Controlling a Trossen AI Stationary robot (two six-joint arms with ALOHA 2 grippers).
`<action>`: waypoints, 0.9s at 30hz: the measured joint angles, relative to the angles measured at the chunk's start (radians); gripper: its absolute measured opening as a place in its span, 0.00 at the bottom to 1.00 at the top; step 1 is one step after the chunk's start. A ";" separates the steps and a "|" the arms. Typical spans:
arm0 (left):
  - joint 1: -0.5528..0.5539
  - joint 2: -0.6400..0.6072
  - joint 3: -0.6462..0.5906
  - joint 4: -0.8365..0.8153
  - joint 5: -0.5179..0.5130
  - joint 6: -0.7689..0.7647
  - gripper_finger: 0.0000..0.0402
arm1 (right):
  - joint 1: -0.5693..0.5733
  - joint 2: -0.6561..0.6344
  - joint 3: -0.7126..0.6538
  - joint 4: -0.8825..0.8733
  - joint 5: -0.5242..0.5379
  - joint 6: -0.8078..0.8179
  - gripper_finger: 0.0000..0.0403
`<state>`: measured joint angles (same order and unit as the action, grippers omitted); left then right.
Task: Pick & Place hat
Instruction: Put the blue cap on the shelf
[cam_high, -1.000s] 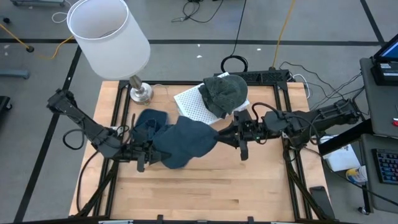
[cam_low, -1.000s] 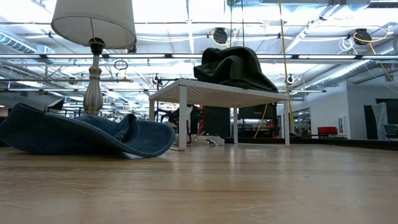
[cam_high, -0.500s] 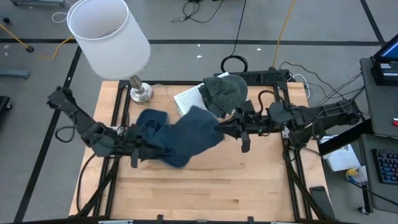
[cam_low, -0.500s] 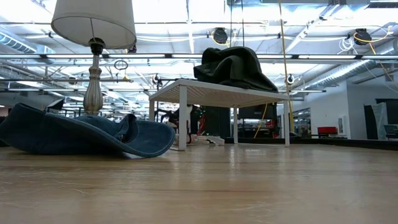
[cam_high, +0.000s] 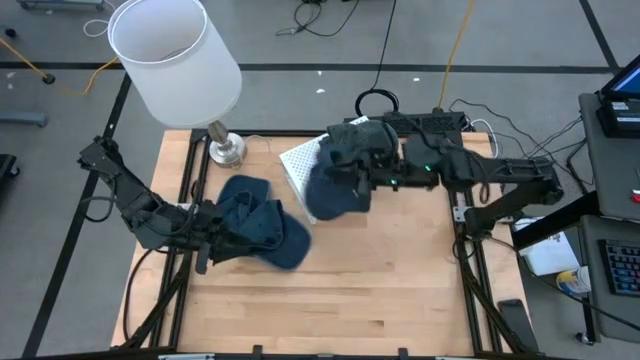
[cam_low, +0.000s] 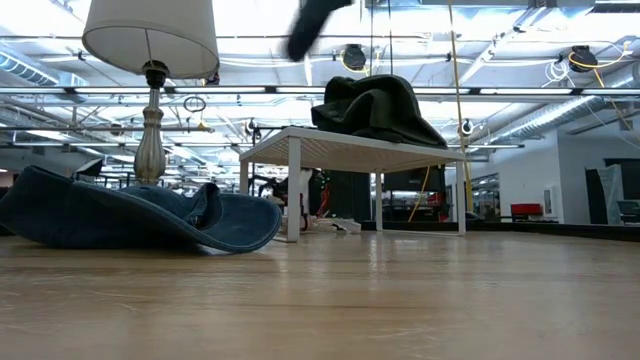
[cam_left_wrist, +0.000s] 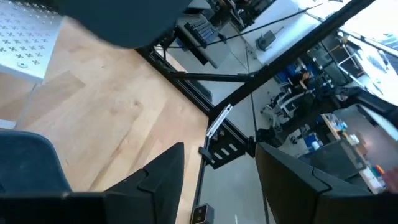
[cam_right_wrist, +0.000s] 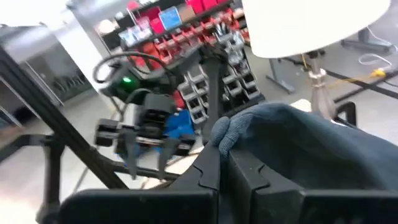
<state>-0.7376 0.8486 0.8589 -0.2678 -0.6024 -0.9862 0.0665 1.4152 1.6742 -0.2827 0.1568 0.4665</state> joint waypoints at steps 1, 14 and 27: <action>0.000 0.000 0.000 -0.001 0.001 0.010 0.49 | -0.014 0.023 0.034 -0.019 -0.010 -0.004 0.00; 0.000 0.000 0.000 -0.015 0.002 0.068 0.51 | -0.190 0.297 0.392 -0.209 -0.241 -0.082 0.00; 0.004 0.001 0.000 -0.021 0.027 0.069 0.52 | -0.298 0.341 0.394 -0.317 -0.312 -0.131 0.00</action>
<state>-0.7334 0.8494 0.8589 -0.2886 -0.5750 -0.9169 -0.2315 1.7562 2.0686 -0.5999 -0.1553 0.3354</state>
